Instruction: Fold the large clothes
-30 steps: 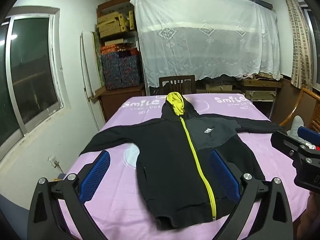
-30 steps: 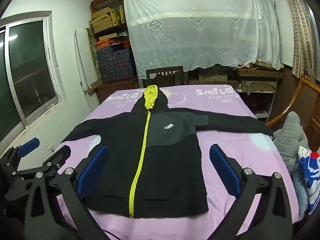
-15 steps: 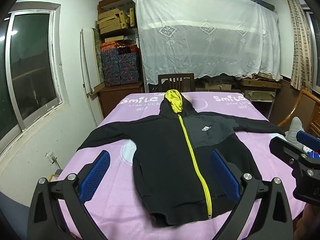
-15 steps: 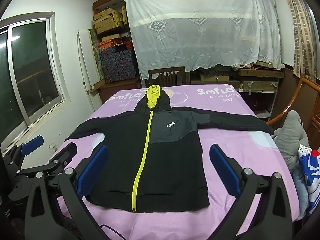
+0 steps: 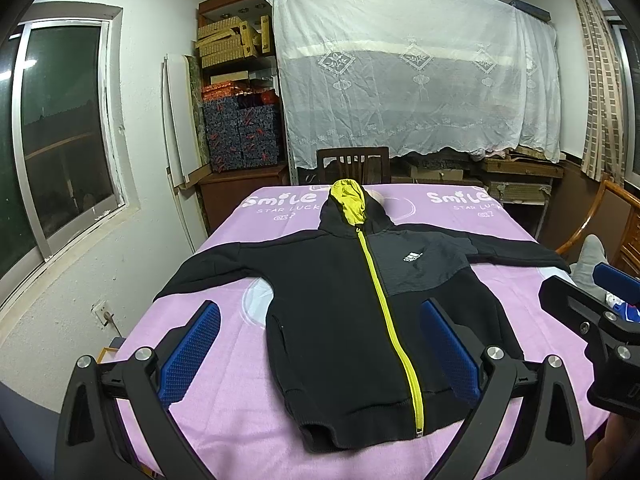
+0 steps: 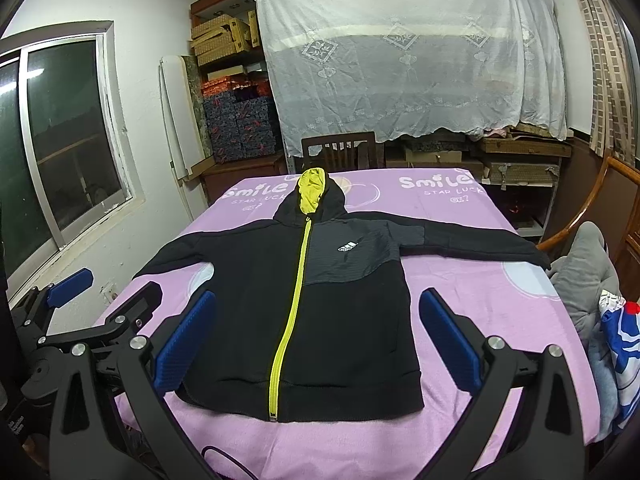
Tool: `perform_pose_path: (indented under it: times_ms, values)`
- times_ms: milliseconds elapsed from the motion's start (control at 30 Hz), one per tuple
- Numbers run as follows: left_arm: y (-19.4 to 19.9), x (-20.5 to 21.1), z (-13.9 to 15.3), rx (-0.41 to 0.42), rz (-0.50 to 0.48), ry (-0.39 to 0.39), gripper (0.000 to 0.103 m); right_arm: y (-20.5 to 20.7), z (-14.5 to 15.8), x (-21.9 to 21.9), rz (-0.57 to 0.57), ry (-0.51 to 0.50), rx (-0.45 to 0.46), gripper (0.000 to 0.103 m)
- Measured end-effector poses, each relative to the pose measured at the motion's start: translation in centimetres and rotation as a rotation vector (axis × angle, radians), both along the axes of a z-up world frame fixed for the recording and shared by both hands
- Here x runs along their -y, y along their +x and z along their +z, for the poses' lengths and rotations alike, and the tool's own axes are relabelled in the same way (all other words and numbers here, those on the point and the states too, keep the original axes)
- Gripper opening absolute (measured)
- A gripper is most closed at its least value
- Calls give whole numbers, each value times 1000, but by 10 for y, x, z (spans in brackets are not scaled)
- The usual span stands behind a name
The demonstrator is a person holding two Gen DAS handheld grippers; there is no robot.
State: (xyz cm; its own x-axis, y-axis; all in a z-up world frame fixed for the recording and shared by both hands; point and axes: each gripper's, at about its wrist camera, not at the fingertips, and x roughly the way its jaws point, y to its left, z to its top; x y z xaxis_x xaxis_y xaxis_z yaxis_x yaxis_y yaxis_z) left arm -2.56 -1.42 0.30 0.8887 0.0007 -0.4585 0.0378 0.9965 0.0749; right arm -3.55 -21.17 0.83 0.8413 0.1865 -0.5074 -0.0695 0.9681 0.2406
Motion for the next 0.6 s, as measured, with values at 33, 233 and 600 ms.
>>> perform_pose_path:
  times_ms: [33,233,600]
  values:
    - [0,0,0,-1,-1,1,100,0,0,0,-1,-1,0,99]
    - [0,0,0,-2,1,-2,100,-2,-1,-3,1,2,0,99]
    - [0,1,-2,-1,2,-1,100,-2,0,-2,-1,1,0,99]
